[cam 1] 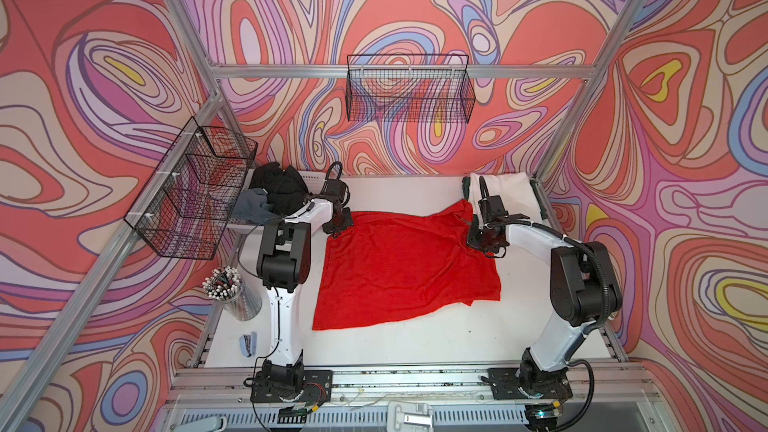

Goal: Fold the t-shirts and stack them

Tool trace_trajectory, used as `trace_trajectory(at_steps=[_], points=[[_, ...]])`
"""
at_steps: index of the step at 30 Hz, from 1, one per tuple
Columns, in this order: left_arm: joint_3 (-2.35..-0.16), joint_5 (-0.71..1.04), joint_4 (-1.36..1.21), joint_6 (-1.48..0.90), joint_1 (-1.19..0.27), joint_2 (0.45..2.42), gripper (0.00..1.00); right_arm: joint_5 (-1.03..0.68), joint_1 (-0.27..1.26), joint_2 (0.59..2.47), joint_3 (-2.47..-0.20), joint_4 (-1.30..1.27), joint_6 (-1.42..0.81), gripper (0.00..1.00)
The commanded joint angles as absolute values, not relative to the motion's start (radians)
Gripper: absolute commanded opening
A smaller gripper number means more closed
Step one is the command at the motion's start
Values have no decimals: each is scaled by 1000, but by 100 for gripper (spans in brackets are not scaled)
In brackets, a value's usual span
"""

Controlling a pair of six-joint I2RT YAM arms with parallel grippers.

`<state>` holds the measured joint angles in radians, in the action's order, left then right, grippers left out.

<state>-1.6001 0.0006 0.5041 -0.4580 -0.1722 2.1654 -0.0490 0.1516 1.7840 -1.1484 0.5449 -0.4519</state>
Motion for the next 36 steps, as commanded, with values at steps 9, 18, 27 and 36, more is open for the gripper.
trace_trajectory(at_steps=[9, 18, 27, 36], points=[[-1554, -41, 530, -479, -173, 2055, 60, 8, 149, 1712, -1324, 637, -424, 43], [-1613, -34, 515, -417, -179, 2072, 87, -28, 150, 1966, -1607, 630, -389, 44], [-1694, -25, 530, -377, -179, 2110, 90, -84, 171, 2220, -1857, 701, -351, 45], [-1737, 7, 538, -369, -181, 2124, 91, -35, 186, 2362, -1957, 735, -330, 43]])
